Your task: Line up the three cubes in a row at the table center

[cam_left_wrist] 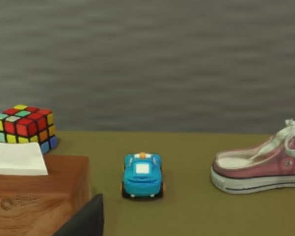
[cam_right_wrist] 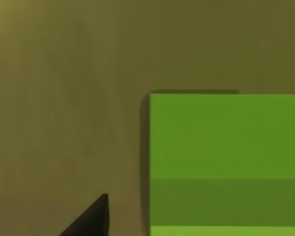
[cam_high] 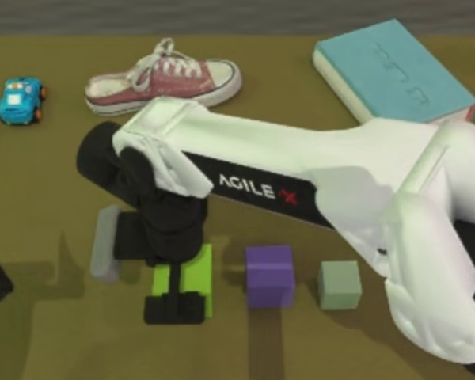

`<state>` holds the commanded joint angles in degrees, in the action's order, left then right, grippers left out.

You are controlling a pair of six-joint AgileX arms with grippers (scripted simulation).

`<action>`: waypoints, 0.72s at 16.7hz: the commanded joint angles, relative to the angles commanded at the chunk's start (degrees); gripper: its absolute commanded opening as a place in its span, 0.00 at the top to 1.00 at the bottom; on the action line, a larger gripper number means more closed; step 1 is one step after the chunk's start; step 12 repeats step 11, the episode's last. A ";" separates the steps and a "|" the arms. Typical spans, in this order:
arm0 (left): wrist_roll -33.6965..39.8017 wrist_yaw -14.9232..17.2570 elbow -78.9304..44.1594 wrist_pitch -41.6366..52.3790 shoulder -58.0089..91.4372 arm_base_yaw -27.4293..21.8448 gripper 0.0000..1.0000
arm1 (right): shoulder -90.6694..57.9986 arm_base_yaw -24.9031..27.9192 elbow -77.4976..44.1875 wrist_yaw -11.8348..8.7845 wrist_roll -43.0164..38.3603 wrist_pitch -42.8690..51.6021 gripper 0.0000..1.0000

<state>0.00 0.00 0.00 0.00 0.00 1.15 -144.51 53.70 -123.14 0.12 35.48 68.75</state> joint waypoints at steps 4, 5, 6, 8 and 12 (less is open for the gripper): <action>0.00 0.00 0.00 0.00 0.00 0.00 0.00 | -0.36 0.12 -4.30 -0.03 -0.01 4.25 0.00; 0.00 0.00 0.00 0.00 0.00 0.00 0.00 | -0.41 0.16 -6.61 -0.04 -0.02 6.47 0.00; 0.00 0.00 0.00 0.00 0.00 0.00 0.00 | -0.44 0.23 -9.09 -0.03 0.00 8.89 0.00; 0.00 0.00 0.00 0.00 0.00 0.00 0.00 | -0.42 0.39 -13.55 -0.01 0.08 13.35 0.00; 0.00 0.00 0.00 0.00 0.00 0.00 0.00 | -0.23 0.46 -16.33 0.00 0.11 16.09 0.00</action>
